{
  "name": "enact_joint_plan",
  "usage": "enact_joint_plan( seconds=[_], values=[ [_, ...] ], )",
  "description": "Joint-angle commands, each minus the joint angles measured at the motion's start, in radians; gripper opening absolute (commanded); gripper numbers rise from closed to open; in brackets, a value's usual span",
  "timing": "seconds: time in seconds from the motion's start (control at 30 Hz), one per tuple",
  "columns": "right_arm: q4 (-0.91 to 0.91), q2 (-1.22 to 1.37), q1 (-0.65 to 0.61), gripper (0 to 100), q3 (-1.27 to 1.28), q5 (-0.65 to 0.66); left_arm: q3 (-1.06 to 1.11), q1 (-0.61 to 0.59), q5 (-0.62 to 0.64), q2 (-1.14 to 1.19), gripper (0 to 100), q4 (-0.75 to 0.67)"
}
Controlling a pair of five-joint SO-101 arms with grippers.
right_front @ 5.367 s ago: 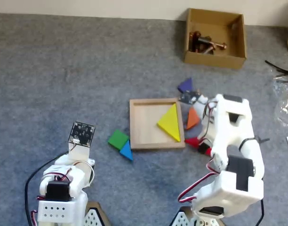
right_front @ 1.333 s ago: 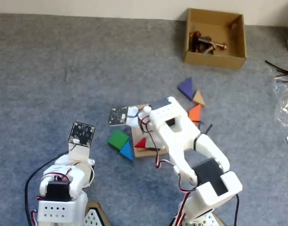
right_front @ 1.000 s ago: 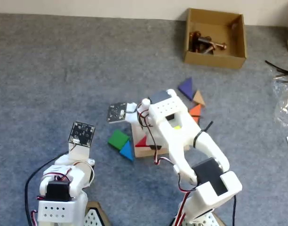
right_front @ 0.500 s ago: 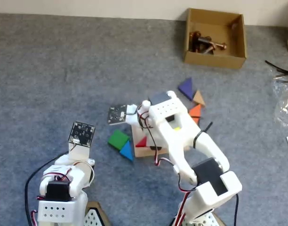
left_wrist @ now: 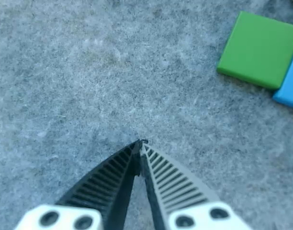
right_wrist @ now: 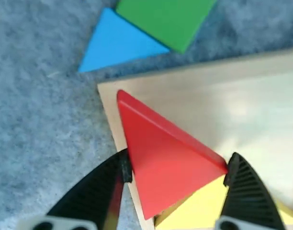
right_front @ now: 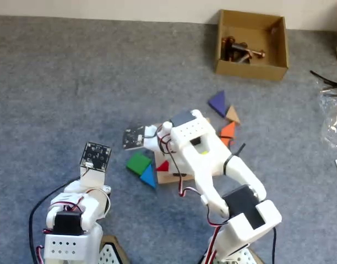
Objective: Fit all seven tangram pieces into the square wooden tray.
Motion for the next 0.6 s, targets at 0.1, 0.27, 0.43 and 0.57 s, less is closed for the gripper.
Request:
enact_joint_plan(
  seconds=[0.1, 0.27, 0.43, 0.57],
  values=[
    [-0.013, -0.019, -0.038, 27.0, 0.001, 0.014, 0.021, 0.024, 0.008, -0.005, 1, 0.003],
    [-0.005, -0.019, -0.033, 33.1, 0.002, 0.011, 0.021, 0.024, 0.008, -0.005, 1, 0.003],
    [0.022, -0.019, -0.033, 33.9, 0.002, 0.012, 0.021, 0.024, 0.008, -0.005, 1, 0.003],
    [0.021, -0.021, -0.033, 33.9, -0.005, 0.005, 0.021, 0.024, 0.008, -0.005, 1, 0.003]
  ],
)
